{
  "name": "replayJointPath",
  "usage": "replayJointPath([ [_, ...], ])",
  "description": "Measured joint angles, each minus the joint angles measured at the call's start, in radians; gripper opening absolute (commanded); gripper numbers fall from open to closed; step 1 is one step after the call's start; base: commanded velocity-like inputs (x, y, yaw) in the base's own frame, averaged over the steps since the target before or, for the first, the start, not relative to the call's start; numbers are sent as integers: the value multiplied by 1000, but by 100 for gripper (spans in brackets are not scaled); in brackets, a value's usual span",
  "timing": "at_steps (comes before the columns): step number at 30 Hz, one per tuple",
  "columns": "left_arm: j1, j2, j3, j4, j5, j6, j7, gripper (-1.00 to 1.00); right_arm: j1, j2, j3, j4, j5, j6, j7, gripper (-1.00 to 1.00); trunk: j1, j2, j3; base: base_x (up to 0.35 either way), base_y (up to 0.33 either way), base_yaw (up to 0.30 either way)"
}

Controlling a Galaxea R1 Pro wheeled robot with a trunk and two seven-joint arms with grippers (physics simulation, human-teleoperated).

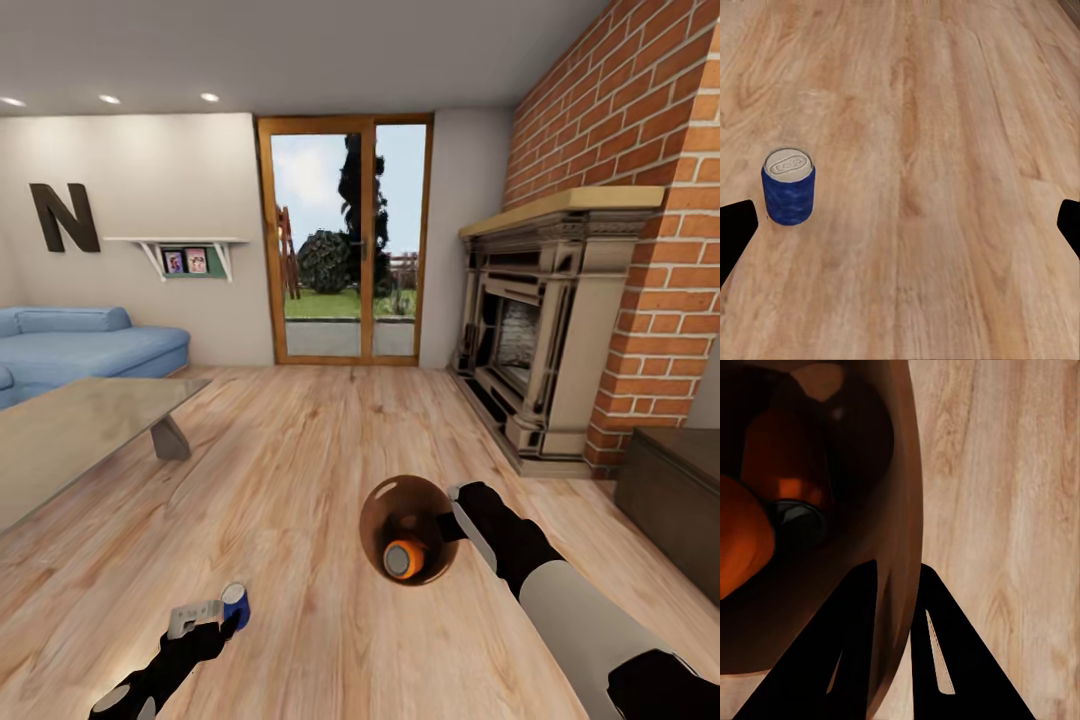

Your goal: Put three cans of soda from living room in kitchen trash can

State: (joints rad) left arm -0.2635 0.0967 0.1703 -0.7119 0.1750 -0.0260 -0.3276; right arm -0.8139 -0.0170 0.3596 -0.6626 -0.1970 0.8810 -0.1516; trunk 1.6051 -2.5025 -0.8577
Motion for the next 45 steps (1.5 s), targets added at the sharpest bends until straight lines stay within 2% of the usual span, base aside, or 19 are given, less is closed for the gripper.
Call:
replayJointPath([
  [7, 0, 0, 0, 0, 0, 0, 0, 100, 1, 0, 0, 0, 7, 1, -2, -100, 0, 0, 0, 323, 0, 55],
  [19, 0, 0, 0, 0, 1, -1, -1, 100, 1, 0, 0, 0, 0, 0, -3, -100, 0, 0, 0, 313, 0, 200],
  [21, 1, 0, 0, 0, 1, -1, 0, 100, 2, 0, 0, -1, -12, -1, -2, -100, 0, 0, 0, 280, 0, 48],
  [25, 0, 0, 0, 0, 1, -1, 1, 100, 1, 0, 0, 0, 6, 1, -3, -100, 0, 0, 0, 268, 0, 19],
  [30, 1, 0, 0, 0, 0, -2, 1, 100, 1, 1, 1, 0, -5, -1, -2, -100, 0, 0, 0, 251, 0, 4],
  [45, 1, 0, 0, 0, 1, -2, 26, 100, 2, 1, 2, 0, 3, 0, -2, -100, 0, 0, 0, 210, -62, 0],
])
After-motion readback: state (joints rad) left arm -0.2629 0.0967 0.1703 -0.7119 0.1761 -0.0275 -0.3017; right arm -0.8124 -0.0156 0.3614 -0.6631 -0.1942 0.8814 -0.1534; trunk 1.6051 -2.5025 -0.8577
